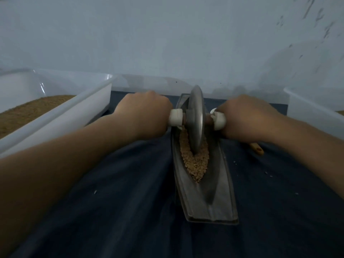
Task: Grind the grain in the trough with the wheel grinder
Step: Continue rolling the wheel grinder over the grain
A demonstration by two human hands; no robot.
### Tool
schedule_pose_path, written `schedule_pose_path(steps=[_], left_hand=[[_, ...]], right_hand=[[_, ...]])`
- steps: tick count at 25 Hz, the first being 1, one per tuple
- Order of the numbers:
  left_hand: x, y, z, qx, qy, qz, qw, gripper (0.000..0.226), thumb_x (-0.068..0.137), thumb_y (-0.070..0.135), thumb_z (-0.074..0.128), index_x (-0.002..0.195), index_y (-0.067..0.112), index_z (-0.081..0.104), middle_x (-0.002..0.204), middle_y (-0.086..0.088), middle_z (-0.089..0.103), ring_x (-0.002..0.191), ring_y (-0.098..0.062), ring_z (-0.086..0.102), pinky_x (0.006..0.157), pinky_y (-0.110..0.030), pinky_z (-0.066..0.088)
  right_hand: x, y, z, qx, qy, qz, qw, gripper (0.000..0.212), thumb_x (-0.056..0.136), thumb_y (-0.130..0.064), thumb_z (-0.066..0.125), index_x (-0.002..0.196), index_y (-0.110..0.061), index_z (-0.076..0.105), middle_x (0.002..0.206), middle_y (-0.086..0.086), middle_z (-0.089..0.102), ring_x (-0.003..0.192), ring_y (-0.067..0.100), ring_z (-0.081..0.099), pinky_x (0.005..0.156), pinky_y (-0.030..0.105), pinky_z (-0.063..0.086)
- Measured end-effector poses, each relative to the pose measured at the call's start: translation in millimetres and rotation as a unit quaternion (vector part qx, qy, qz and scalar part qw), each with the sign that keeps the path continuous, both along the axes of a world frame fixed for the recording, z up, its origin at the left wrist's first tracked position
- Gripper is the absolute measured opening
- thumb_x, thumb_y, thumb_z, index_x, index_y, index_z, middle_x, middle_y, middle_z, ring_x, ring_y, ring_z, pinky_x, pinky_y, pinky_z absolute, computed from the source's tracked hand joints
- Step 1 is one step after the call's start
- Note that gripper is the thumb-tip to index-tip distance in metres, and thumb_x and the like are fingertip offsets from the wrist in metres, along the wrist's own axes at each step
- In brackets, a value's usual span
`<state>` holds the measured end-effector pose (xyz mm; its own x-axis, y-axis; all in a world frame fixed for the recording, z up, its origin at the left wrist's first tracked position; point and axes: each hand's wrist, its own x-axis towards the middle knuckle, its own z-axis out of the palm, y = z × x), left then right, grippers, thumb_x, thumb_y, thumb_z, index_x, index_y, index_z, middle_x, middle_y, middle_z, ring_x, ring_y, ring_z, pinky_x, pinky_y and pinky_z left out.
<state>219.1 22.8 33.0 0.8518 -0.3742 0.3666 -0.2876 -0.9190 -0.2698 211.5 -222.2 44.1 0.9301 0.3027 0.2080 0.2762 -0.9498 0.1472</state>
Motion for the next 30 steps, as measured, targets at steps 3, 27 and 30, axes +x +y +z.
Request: schedule_pose_path(steps=[3, 27, 30], left_hand=[[15, -20, 11, 0.006, -0.021, 0.038, 0.999, 0.018, 0.089, 0.032, 0.057, 0.104, 0.025, 0.065, 0.081, 0.001, 0.047, 0.069, -0.023, 0.049, 0.059, -0.034, 0.039], [-85, -4, 33, 0.001, -0.049, -0.003, 0.999, 0.008, 0.084, 0.038, 0.058, 0.09, 0.033, 0.058, 0.068, 0.008, 0.039, 0.059, -0.019, 0.043, 0.056, -0.032, 0.037], [-76, -2, 12, 0.015, -0.034, 0.001, 0.999, 0.006, 0.084, 0.039, 0.057, 0.087, 0.034, 0.057, 0.068, 0.009, 0.044, 0.052, -0.013, 0.04, 0.049, -0.028, 0.03]], right_hand=[[20, 6, 1, 0.011, -0.036, -0.038, 0.999, 0.012, 0.087, -0.045, 0.066, 0.086, -0.033, 0.066, 0.074, -0.005, 0.058, 0.065, 0.016, 0.056, 0.053, 0.029, 0.043], [-100, 3, 18, 0.003, -0.159, -0.028, 0.987, 0.025, 0.075, -0.036, 0.073, 0.07, -0.027, 0.05, 0.056, -0.009, 0.043, 0.05, 0.017, 0.041, 0.047, 0.026, 0.03], [-97, 1, -7, 0.012, -0.169, -0.009, 0.986, 0.029, 0.068, -0.036, 0.08, 0.07, -0.026, 0.053, 0.054, -0.013, 0.026, 0.045, 0.007, 0.022, 0.046, 0.019, 0.019]])
